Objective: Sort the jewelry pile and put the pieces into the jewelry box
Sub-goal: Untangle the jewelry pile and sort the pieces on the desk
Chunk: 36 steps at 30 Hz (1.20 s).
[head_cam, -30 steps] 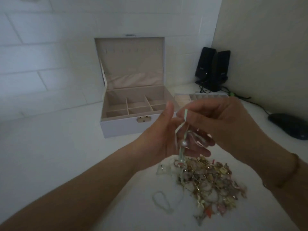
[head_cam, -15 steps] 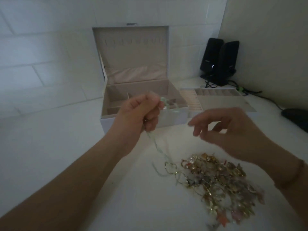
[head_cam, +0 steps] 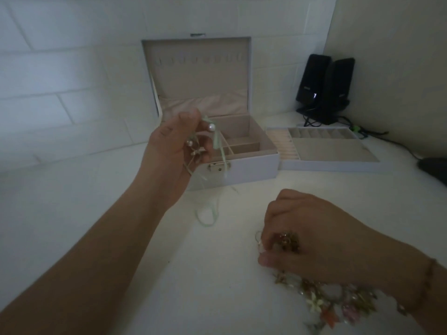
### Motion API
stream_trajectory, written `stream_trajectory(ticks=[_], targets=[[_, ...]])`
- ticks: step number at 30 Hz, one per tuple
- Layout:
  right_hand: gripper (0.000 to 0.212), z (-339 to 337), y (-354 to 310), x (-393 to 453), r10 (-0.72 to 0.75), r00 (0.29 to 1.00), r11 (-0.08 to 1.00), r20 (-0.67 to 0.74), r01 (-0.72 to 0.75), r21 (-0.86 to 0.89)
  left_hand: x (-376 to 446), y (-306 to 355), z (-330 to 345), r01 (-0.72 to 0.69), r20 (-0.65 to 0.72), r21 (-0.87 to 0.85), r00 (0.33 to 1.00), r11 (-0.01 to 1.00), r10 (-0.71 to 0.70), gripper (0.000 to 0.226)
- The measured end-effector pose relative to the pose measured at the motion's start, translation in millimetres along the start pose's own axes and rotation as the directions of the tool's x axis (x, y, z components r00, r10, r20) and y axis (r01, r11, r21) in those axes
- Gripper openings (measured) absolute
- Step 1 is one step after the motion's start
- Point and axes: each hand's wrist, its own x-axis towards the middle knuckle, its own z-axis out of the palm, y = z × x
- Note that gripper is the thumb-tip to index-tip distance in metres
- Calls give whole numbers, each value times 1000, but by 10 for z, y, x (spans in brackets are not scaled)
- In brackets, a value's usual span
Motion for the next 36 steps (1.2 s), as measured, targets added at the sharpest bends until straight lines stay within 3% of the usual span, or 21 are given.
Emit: stream_trajectory(ticks=[5,10,12,14,18,22,24,25,27,28,30,33,36], targets=[[35,-45,15,-34,-72,996,997,58,72,4,-102,-93,82,73,129,297,985,952,-116,14],[31,-99,86,-78,-142,982,990,126,138,43,-89,-143,0,190,177,490,934,851,-311,20],[29,-102,106,-81,-157,980,987,122,153,39,-81,-156,-21,165,189,590,924,790,-333,26],[26,-111,119,-84,-168,978,986,122,164,40,-75,-158,-38,10,239,740,931,673,-276,32],[16,-253,164,-105,-130,989,986,67,122,116,-99,-130,-77,-296,365,908,906,296,-214,34],[13,-398,308,-126,-24,997,990,-73,34,138,-121,-50,-90,-307,326,945,911,111,-253,40],[13,-402,405,-128,45,993,993,-114,-32,110,-136,-30,-92,-292,273,954,943,-76,-191,34],[13,-393,451,-128,77,989,992,-129,-64,105,-145,-26,-89,-299,284,948,950,-113,-131,30],[15,-373,522,-126,132,983,985,-132,-115,128,-152,-37,-85,-355,354,935,932,1,-71,24],[18,-362,546,-127,151,982,981,-111,-135,139,-157,-46,-77,-392,397,917,914,74,-85,26],[23,-339,565,-129,161,986,979,-33,-155,129,-176,-86,-51,-459,474,880,865,124,-165,31],[27,-292,536,-124,150,987,980,59,-156,121,-202,-229,-22,-513,510,856,825,58,-244,30],[27,-255,489,-118,122,987,984,108,-135,119,-198,-327,-34,-489,469,872,841,-9,-270,28]])
